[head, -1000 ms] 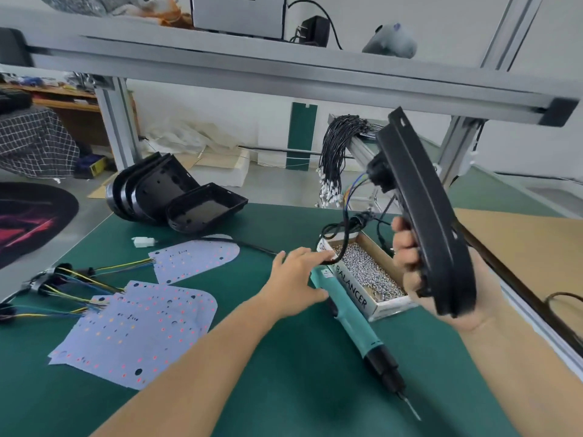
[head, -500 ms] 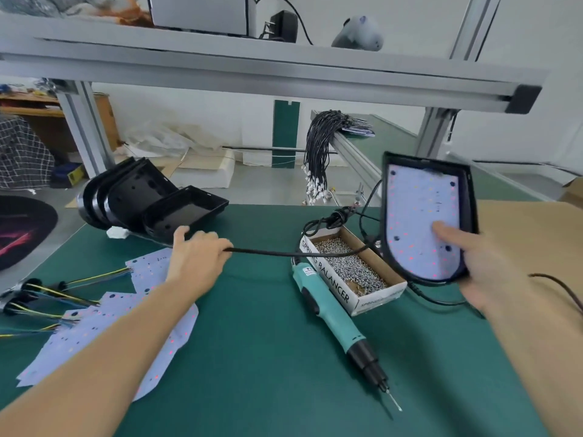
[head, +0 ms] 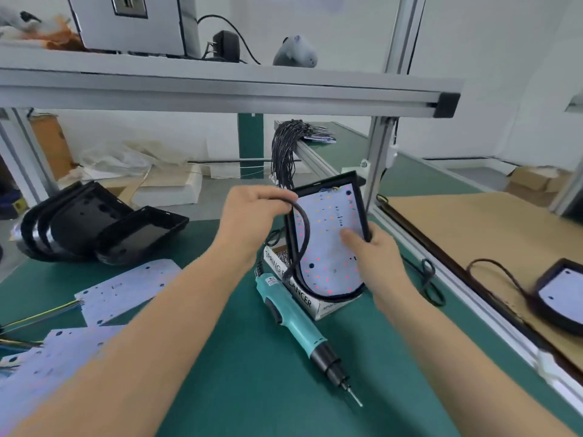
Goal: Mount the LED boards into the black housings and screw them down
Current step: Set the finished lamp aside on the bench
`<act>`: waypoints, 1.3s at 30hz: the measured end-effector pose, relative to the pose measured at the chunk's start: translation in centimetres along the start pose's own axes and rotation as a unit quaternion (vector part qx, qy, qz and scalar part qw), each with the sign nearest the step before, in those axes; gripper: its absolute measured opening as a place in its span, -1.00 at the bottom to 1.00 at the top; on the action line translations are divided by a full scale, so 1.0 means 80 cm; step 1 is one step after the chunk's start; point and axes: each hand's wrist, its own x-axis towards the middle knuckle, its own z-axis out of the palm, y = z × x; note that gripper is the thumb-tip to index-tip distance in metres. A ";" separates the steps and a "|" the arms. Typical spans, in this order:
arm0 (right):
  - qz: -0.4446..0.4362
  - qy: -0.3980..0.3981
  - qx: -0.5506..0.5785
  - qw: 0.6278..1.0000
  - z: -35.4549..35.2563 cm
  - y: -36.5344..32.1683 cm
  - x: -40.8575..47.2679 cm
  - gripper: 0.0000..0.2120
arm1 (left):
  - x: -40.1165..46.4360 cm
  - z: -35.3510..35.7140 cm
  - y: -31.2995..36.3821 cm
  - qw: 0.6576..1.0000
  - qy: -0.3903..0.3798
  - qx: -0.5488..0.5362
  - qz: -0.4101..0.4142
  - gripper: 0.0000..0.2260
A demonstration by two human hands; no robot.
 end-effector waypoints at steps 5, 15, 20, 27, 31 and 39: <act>0.052 -0.028 0.071 0.996 -0.021 -0.004 -0.010 -0.21 | 0.000 0.090 0.004 0.998 0.031 -0.008 -0.049 -0.68; 0.001 0.065 0.115 0.991 -0.124 0.019 -0.008 -0.77 | -0.010 0.225 0.018 0.982 -0.109 0.107 0.109 -0.61; 0.047 0.194 0.161 0.967 -0.201 0.041 0.008 -0.85 | -0.027 0.283 0.005 0.918 -0.195 0.214 0.272 -0.58; 0.100 0.388 0.086 0.912 -0.297 0.082 0.042 -0.79 | -0.060 0.358 -0.043 0.820 -0.364 0.342 0.279 -0.59; 0.135 0.435 0.031 0.890 -0.325 0.108 0.049 -0.91 | -0.071 0.396 -0.051 0.770 -0.408 0.400 0.285 -0.52; 0.098 0.416 -0.221 0.877 -0.339 0.137 0.048 -0.30 | -0.084 0.422 -0.065 0.729 -0.447 0.442 0.272 -0.46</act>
